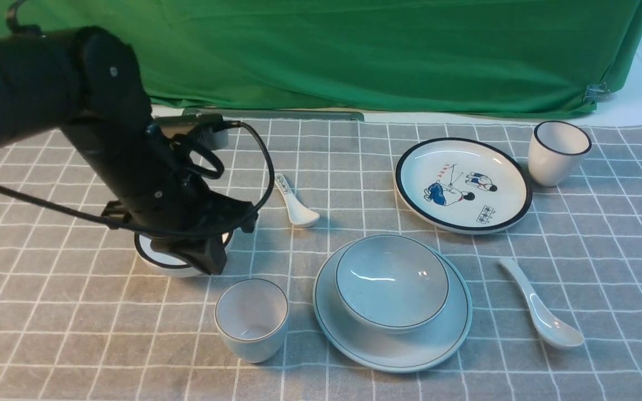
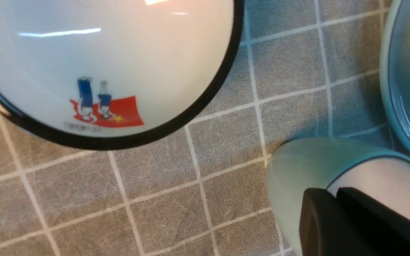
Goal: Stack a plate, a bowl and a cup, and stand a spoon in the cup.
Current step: Use the left arm to grab a blue teacup
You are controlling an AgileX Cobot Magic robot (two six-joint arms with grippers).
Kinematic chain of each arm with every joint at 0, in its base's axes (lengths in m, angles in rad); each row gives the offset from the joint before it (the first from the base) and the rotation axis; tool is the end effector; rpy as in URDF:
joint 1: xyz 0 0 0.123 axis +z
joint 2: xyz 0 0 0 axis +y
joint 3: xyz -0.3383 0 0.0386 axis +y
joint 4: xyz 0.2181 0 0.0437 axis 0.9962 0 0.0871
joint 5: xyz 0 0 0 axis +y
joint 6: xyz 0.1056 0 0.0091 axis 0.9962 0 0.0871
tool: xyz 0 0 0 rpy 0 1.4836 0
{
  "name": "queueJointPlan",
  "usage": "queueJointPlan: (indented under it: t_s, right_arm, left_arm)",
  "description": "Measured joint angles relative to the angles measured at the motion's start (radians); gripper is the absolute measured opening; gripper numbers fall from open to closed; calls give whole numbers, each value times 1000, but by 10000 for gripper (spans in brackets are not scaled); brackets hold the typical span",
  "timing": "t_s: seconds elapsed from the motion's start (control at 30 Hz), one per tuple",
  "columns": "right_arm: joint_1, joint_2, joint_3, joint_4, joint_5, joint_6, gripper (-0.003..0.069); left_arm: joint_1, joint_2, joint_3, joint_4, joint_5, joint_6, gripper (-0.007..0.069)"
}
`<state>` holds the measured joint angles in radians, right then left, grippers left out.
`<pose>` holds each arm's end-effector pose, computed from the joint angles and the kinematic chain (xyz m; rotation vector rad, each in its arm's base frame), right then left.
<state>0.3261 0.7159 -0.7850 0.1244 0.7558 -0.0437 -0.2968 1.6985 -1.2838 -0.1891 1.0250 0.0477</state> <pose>0.0653 0.0316 0.3734 -0.3519 2.1515 0.3057 0.3029 -0.1105 0.3038 0.3858 2.9074 -0.2913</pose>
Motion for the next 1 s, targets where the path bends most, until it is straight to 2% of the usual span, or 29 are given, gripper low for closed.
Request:
queueJointPlan:
  t_s: [0.1,0.23,0.3,0.33,0.4,0.47,0.6,0.7,0.77,0.8,0.83,0.87,0.93,1.0]
  right_arm:
    - [0,0,0,0,-1,0,70]
    - [0,0,0,0,-1,0,69]
    - [0,0,0,0,-1,0,69]
    - [0,0,0,0,-1,0,69]
    - [0,0,0,0,-1,0,69]
    - [0,0,0,0,-1,0,69]
    - [0,0,0,1,-1,0,69]
    - [0,0,1,1,-1,0,70]
    - [0,0,1,1,-1,0,70]
    - [0,0,1,1,-1,0,70]
    - [0,0,1,1,-1,0,71]
    - [0,0,1,0,-1,0,72]
    - [0,0,1,0,-1,0,74]
    - [0,0,1,0,-1,0,76]
  left_arm:
    - [-6,0,2,-8,-3,17,80]
    - [-49,1,12,15,-22,87,244]
    - [-73,7,33,43,-58,89,339]
    - [-76,9,35,48,-68,89,358]
    - [-87,31,65,69,-120,88,465]
    - [-89,44,70,76,-135,88,512]
    - [-89,74,73,83,-149,88,549]
    - [-90,103,73,83,-150,88,492]
    - [-90,117,73,83,-150,88,417]
    - [-90,124,73,83,-144,87,305]
    - [-90,125,73,83,-141,87,255]
    - [-90,122,71,83,-129,87,155]
    - [-90,107,50,83,-96,87,59]
    - [-90,90,22,83,-69,86,34]
